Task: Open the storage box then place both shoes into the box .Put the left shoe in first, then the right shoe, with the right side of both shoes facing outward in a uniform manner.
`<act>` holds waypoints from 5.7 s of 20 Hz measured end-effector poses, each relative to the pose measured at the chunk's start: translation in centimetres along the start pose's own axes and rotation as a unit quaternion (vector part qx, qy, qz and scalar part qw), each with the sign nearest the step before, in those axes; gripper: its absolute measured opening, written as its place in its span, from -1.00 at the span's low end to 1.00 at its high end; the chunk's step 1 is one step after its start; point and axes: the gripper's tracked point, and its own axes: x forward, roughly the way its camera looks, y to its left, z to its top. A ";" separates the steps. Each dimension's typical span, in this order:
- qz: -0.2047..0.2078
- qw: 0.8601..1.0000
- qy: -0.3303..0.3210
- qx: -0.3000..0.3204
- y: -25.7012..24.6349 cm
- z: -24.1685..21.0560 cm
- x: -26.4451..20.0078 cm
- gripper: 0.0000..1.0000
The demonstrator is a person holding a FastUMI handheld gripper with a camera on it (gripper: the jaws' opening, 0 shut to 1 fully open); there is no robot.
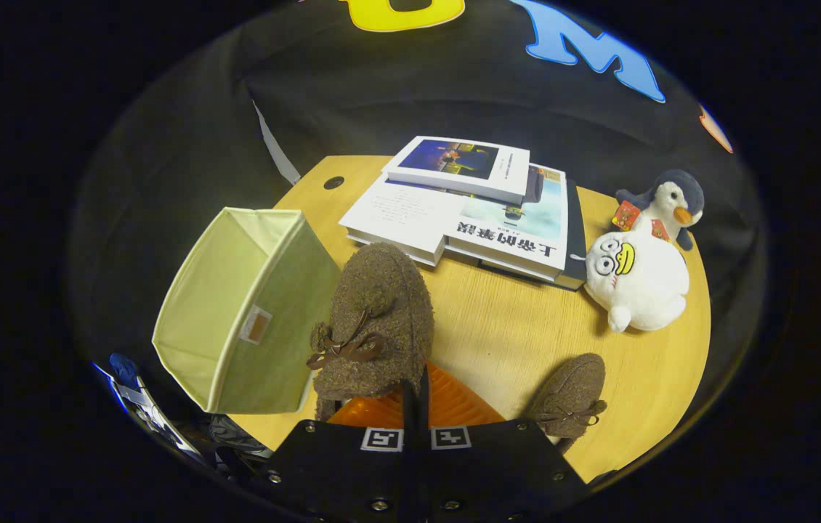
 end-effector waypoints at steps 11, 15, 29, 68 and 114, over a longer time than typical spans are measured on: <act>0.077 0.996 -0.025 -0.030 12.3 7.2 -3.2 -1.00; 0.098 0.995 0.000 -0.037 17.6 7.3 -0.6 -1.00; 0.088 0.990 0.069 -0.090 24.0 3.0 6.9 -0.94; -0.042 0.997 -0.035 0.063 -11.2 -5.5 -5.3 0.98; -0.045 0.989 0.055 0.129 -10.6 -4.8 -4.5 -1.00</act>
